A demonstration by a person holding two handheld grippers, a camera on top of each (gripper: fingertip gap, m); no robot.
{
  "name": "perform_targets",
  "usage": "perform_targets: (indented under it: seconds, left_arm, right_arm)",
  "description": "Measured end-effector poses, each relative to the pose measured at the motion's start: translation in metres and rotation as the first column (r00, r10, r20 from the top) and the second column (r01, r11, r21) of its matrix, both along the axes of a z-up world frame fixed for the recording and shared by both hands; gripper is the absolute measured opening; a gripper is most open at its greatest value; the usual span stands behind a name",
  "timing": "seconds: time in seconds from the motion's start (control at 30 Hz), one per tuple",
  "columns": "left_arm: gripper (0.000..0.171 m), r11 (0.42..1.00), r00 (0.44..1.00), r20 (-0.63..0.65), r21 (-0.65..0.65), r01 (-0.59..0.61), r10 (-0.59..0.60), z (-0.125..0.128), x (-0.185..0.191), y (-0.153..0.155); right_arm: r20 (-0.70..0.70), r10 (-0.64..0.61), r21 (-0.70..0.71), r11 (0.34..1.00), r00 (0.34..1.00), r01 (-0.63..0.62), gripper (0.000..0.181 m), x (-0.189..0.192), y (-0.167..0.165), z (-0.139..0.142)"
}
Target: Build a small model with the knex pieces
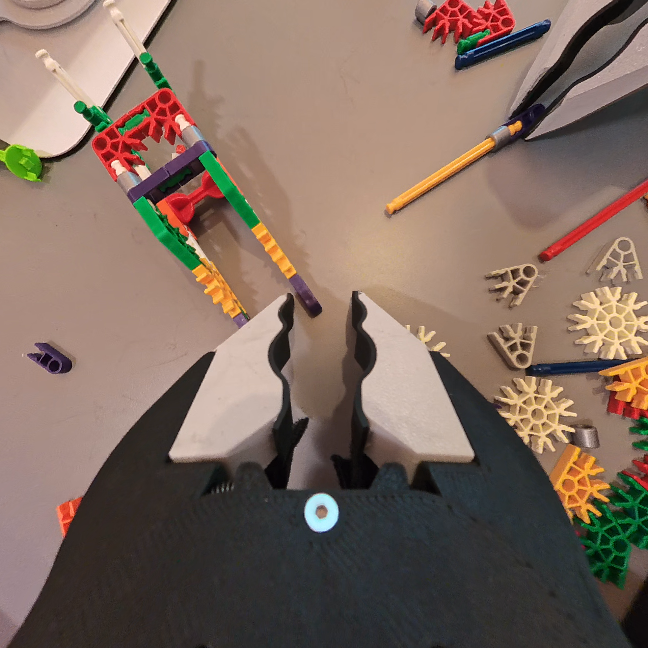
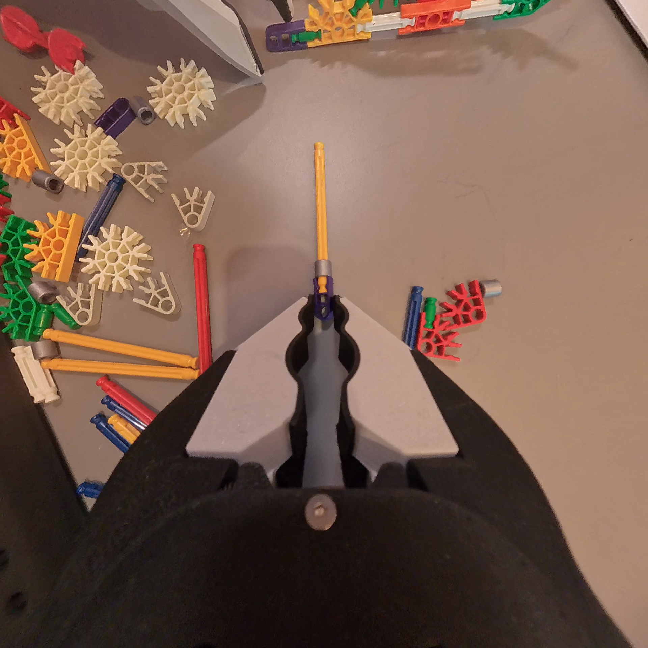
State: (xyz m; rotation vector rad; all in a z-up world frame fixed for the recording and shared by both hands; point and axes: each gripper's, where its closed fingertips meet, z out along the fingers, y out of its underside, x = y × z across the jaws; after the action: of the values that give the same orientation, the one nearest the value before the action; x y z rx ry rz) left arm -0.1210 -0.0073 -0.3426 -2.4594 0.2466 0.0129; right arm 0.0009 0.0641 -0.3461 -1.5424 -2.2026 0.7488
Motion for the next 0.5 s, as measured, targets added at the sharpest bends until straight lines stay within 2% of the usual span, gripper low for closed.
perform_targets:
  seconds: [0.23, 0.5]
  left_arm:
    - [0.034, 1.000, 0.999, 0.033, 0.005, 0.011, -0.012, 0.001, 0.001, -0.002]
    - [0.032, 1.000, 0.999, 0.043, -0.014, 0.019, -0.018, -0.004, 0.001, 0.000]
  right_arm:
    - [-0.007, 0.008, -0.012, 1.000, 1.000, -0.008, 0.007, -0.010, -0.003, 0.000]
    - [-0.026, 0.042, -0.024, 0.999, 0.999, -0.043, 0.007, -0.027, -0.013, 0.001]
